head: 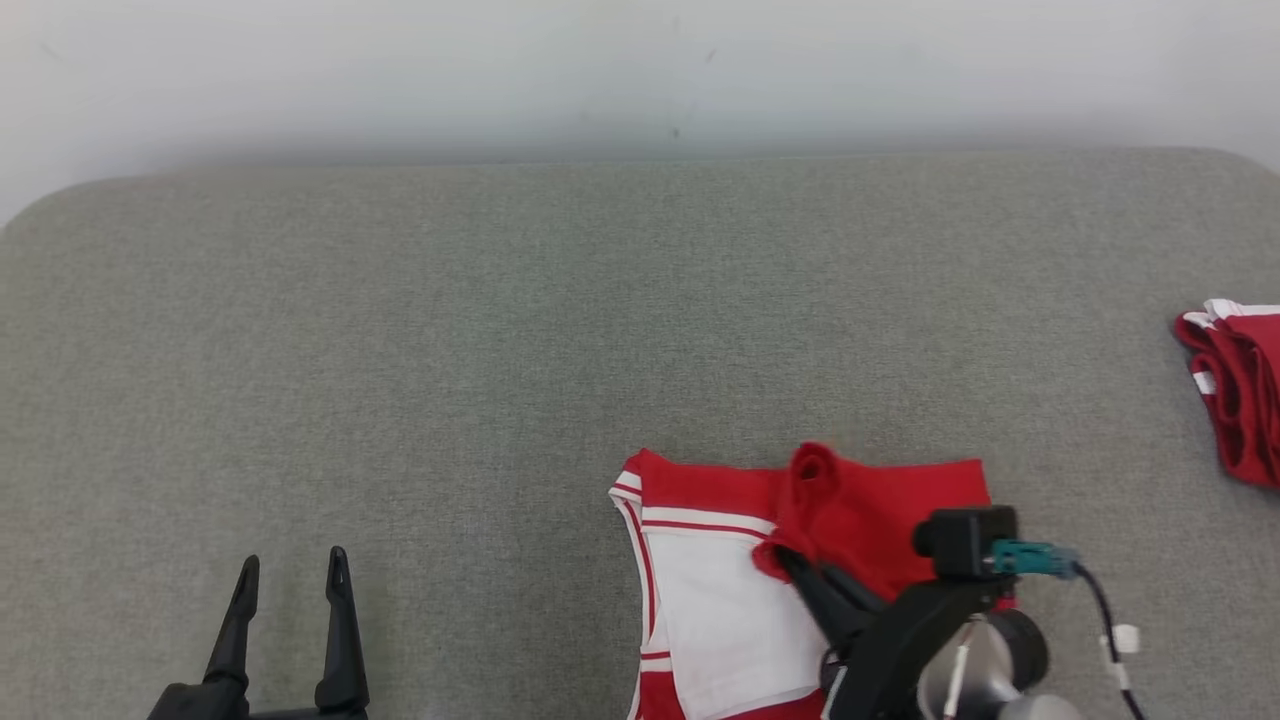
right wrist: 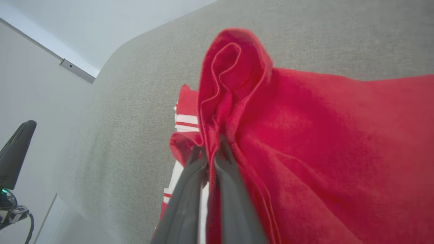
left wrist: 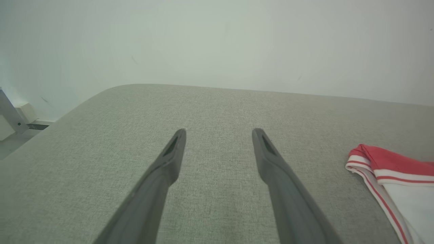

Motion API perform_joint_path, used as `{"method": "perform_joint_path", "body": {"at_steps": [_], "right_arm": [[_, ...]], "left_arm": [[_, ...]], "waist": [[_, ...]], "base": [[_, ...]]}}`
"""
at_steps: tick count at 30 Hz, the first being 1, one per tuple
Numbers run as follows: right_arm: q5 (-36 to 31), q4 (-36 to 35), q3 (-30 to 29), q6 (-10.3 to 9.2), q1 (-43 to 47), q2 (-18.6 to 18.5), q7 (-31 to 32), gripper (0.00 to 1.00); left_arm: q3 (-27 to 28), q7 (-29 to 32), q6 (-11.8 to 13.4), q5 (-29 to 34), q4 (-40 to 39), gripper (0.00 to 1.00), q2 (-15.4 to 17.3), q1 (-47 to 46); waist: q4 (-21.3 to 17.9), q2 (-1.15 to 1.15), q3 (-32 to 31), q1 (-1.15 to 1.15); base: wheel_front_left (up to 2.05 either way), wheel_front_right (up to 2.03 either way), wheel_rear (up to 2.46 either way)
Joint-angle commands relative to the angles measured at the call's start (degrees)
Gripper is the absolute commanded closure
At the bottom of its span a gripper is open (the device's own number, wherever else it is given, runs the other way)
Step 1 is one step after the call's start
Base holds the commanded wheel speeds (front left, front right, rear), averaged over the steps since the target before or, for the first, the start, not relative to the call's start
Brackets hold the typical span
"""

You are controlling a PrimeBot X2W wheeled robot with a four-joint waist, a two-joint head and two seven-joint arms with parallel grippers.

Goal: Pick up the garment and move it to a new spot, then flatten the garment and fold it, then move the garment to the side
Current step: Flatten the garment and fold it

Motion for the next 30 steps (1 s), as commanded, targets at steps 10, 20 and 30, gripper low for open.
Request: {"method": "perform_joint_path", "body": {"at_steps": [10,20,30], "right_arm": [[1.08,10.41,9.14,-0.15,-6.54,0.08,-2.84,1.00],[7.43,11.62,12.30,-0.15,-7.25,0.05,-3.24,0.00],[1.14,-2.53,-6.64,-0.15,-0.57,0.08,-5.64,0.00]], "left_arm": [[0.14,-0.15,0.00,0.09,0.00,0.00,-0.67,0.00],[-0.06,-0.16,-0.24,-0.26,0.90,0.00,-0.97,0.55],[0.11,-0.16,-0.26,-0.19,1.01,0.00,-1.12,1.97]], "waist": [[2.25,0.00,0.41,0.00],[2.38,0.00,-0.30,0.00],[1.27,0.00,-2.51,0.00]], "base": [[0.00,0.00,0.00],[0.00,0.00,0.00],[0.00,0.00,0.00]]}}
